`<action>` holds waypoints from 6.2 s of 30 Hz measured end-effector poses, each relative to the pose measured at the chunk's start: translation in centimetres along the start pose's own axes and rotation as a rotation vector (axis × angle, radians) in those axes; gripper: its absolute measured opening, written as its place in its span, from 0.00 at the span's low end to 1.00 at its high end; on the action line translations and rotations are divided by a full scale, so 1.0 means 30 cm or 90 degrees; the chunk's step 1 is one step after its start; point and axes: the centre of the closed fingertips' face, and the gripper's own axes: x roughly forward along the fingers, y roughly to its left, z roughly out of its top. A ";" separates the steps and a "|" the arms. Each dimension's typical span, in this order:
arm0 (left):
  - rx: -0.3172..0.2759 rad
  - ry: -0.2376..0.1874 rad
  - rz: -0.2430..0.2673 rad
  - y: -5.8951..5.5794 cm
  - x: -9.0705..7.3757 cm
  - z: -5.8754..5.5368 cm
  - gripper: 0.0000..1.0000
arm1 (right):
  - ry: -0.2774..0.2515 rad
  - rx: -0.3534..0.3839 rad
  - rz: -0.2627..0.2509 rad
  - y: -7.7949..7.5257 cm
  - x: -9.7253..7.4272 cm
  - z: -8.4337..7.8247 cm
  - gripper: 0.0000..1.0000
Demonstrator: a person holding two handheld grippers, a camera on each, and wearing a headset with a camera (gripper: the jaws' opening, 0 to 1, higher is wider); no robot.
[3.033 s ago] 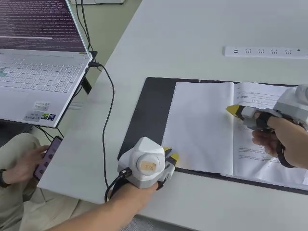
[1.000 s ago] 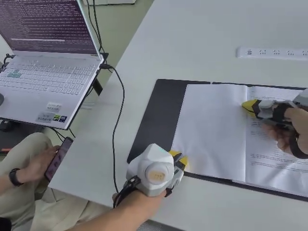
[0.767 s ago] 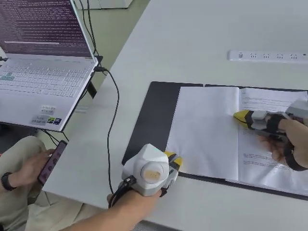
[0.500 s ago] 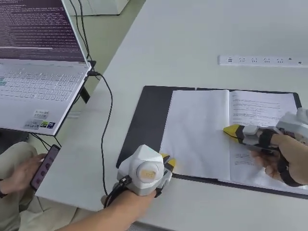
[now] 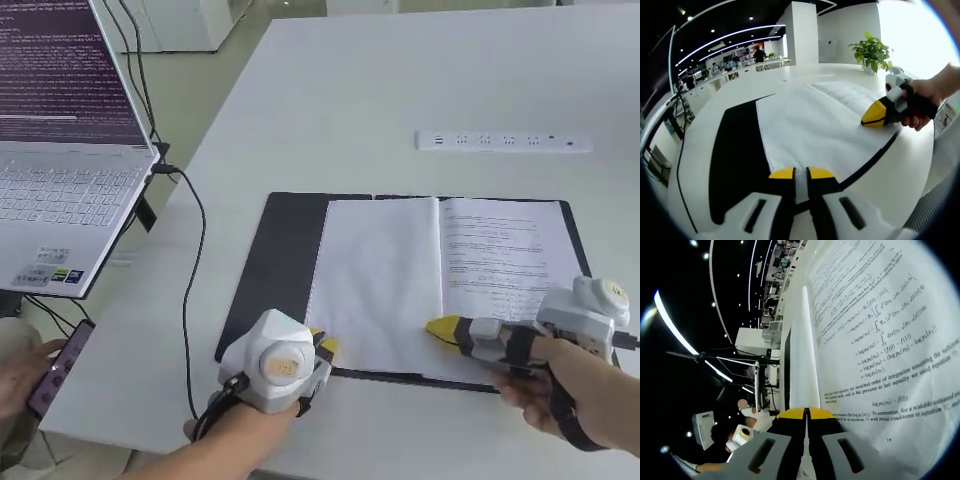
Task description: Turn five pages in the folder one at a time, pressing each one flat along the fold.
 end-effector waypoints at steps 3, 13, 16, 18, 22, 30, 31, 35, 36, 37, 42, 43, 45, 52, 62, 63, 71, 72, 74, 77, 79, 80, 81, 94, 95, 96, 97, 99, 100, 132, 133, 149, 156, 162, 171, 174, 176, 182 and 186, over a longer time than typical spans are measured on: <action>0.001 -0.002 0.001 0.000 -0.001 -0.001 0.07 | 0.006 0.003 0.004 0.002 -0.014 -0.037 0.00; 0.005 -0.002 0.005 0.002 -0.007 -0.003 0.07 | 0.020 0.013 0.012 0.003 -0.051 -0.133 0.00; 0.006 -0.001 0.007 0.002 -0.009 -0.003 0.07 | 0.020 0.011 0.013 0.006 -0.060 -0.154 0.00; 0.007 0.000 0.009 0.001 -0.011 -0.003 0.07 | 0.020 0.019 0.018 0.006 -0.068 -0.170 0.00; -0.009 0.000 0.012 0.002 -0.014 0.001 0.07 | 0.020 0.004 0.022 0.028 -0.092 -0.196 0.00; -0.002 0.046 0.002 -0.011 -0.051 -0.015 0.08 | -0.040 -0.127 0.019 0.137 -0.196 -0.159 0.00; -0.003 0.053 -0.004 -0.016 -0.056 -0.018 0.10 | -0.054 -0.154 0.009 0.139 -0.218 -0.143 0.00; 0.013 0.084 -0.044 -0.051 -0.097 -0.020 0.22 | -0.080 -0.236 -0.030 0.156 -0.291 -0.122 0.08; 0.020 0.080 -0.053 -0.060 -0.112 -0.008 0.23 | -0.083 -0.247 -0.031 0.164 -0.305 -0.122 0.10; 0.022 0.079 -0.058 -0.065 -0.123 -0.002 0.24 | -0.077 -0.262 -0.031 0.176 -0.328 -0.131 0.10; 0.019 0.064 -0.079 -0.083 -0.182 0.051 0.29 | -0.118 -0.349 -0.079 0.190 -0.419 -0.098 0.19; 0.018 0.061 -0.083 -0.087 -0.200 0.065 0.32 | -0.127 -0.366 -0.085 0.194 -0.434 -0.091 0.21; 0.013 0.050 -0.088 -0.093 -0.224 0.088 0.36 | -0.148 -0.395 -0.111 0.198 -0.475 -0.077 0.27; -0.001 -0.001 -0.089 -0.100 -0.321 0.177 0.49 | -0.234 -0.461 -0.193 0.214 -0.607 -0.036 0.42; -0.010 -0.029 -0.088 -0.102 -0.419 0.233 0.61 | -0.308 -0.471 -0.236 0.203 -0.726 -0.016 0.53; -0.010 -0.034 -0.086 -0.099 -0.430 0.240 0.61 | -0.321 -0.469 -0.236 0.205 -0.740 -0.011 0.53; -0.027 -0.052 -0.079 -0.071 -0.461 0.271 0.66 | -0.351 -0.459 -0.233 0.214 -0.782 0.019 0.52; -0.032 -0.054 -0.079 -0.068 -0.463 0.275 0.66 | -0.355 -0.458 -0.233 0.217 -0.786 0.024 0.52; -0.040 -0.058 -0.078 -0.066 -0.467 0.286 0.66 | -0.358 -0.460 -0.230 0.224 -0.789 0.031 0.52; -0.041 -0.059 -0.079 -0.070 -0.465 0.294 0.67 | -0.361 -0.462 -0.231 0.226 -0.792 0.038 0.52; -0.043 -0.059 -0.082 -0.078 -0.463 0.299 0.66 | -0.362 -0.463 -0.231 0.225 -0.794 0.041 0.51; -0.045 -0.060 -0.084 -0.081 -0.462 0.302 0.66 | -0.363 -0.462 -0.231 0.223 -0.795 0.043 0.51; -0.046 -0.062 -0.083 -0.084 -0.460 0.305 0.67 | -0.362 -0.463 -0.232 0.217 -0.796 0.044 0.51; -0.011 -0.039 -0.130 -0.214 -0.329 0.288 0.66 | -0.338 -0.445 -0.251 0.123 -0.791 0.049 0.50; -0.005 -0.031 -0.138 -0.236 -0.311 0.283 0.65 | -0.334 -0.444 -0.253 0.116 -0.789 0.048 0.49; -0.001 -0.029 -0.141 -0.248 -0.299 0.281 0.65 | -0.332 -0.442 -0.255 0.108 -0.786 0.047 0.49; 0.010 -0.024 -0.148 -0.267 -0.281 0.277 0.65 | -0.332 -0.441 -0.254 0.105 -0.784 0.046 0.49; 0.015 -0.021 -0.157 -0.299 -0.254 0.276 0.65 | -0.328 -0.439 -0.254 0.097 -0.778 0.043 0.49; 0.019 -0.020 -0.160 -0.310 -0.242 0.275 0.65 | -0.328 -0.436 -0.252 0.091 -0.775 0.042 0.49; 0.074 -0.032 -0.182 -0.671 0.185 0.289 0.56 | -0.292 -0.421 -0.248 -0.043 -0.689 0.061 0.45; 0.075 -0.034 -0.179 -0.675 0.192 0.290 0.56 | -0.292 -0.423 -0.247 -0.042 -0.687 0.062 0.45; 0.094 -0.045 -0.146 -0.718 0.254 0.257 0.53 | -0.287 -0.414 -0.246 -0.072 -0.673 0.081 0.44; 0.085 -0.074 -0.150 -0.717 0.255 0.247 0.51 | -0.293 -0.405 -0.236 -0.077 -0.662 0.089 0.44; 0.075 -0.097 -0.159 -0.711 0.258 0.243 0.49 | -0.296 -0.401 -0.232 -0.075 -0.663 0.090 0.44; 0.072 -0.105 -0.163 -0.719 0.253 0.242 0.39 | -0.295 -0.398 -0.234 -0.082 -0.663 0.091 0.44; 0.070 -0.108 -0.163 -0.719 0.253 0.243 0.38 | -0.294 -0.398 -0.235 -0.084 -0.663 0.090 0.44; 0.066 -0.109 -0.162 -0.717 0.254 0.243 0.36 | -0.294 -0.397 -0.236 -0.086 -0.665 0.090 0.44; 0.062 -0.109 -0.152 -0.703 0.258 0.246 0.26 | -0.295 -0.395 -0.238 -0.089 -0.669 0.091 0.44; 0.058 -0.106 -0.133 -0.664 0.266 0.252 0.15 | -0.291 -0.397 -0.238 -0.090 -0.664 0.089 0.43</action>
